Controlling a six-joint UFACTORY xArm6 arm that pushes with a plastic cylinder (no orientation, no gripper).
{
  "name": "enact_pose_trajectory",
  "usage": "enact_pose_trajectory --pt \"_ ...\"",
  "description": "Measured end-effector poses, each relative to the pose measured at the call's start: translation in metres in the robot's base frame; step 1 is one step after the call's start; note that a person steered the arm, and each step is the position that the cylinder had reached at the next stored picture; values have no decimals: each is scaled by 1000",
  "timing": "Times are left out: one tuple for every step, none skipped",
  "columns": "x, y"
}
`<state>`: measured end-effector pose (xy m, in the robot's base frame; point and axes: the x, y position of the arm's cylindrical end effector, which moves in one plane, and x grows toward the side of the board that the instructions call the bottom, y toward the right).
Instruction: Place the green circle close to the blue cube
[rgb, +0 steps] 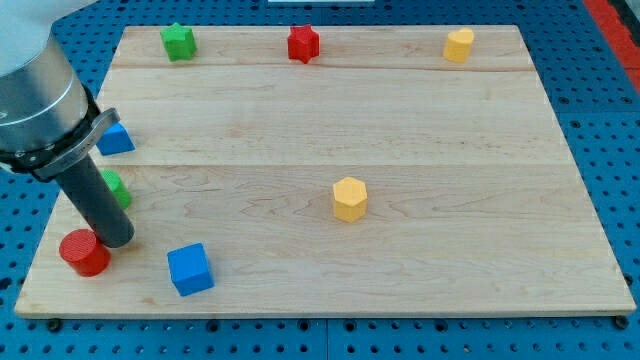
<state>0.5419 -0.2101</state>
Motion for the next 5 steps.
enact_pose_trajectory --pt "0 2" --pt "-5 5" --pt "-12 -8" --pt "-25 -32" --pt "-33 -79"
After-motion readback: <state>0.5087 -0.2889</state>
